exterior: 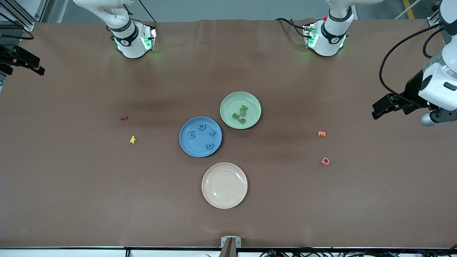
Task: Sort letters by color into matching plates
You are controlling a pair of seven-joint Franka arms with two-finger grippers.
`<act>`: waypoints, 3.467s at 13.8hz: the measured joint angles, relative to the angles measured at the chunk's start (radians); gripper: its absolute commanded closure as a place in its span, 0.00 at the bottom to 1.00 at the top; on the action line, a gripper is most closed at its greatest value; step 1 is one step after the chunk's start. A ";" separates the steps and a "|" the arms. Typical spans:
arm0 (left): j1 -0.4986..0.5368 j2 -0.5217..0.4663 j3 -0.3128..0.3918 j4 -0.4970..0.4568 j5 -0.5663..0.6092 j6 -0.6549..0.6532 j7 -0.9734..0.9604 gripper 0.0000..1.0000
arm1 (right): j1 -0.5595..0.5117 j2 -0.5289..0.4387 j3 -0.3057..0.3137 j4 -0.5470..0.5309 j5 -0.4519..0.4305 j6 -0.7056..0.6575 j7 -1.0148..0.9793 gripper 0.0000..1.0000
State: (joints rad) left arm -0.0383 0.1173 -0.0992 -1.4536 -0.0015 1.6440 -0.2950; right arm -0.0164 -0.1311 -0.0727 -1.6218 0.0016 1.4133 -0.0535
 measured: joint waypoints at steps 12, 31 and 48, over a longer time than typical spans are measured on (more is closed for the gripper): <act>0.011 0.000 0.001 0.003 0.000 0.000 0.000 0.00 | 0.000 -0.007 -0.004 0.002 0.021 -0.024 0.000 0.00; 0.011 0.000 0.005 0.003 0.000 0.000 0.000 0.00 | 0.000 -0.017 -0.011 0.006 0.026 0.007 -0.034 0.00; 0.011 0.000 0.005 0.003 0.000 0.000 0.000 0.00 | 0.000 -0.022 -0.015 0.006 0.013 -0.002 -0.036 0.00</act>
State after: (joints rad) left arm -0.0270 0.1178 -0.0941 -1.4502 -0.0015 1.6440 -0.2950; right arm -0.0160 -0.1526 -0.0872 -1.6158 0.0145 1.4116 -0.0899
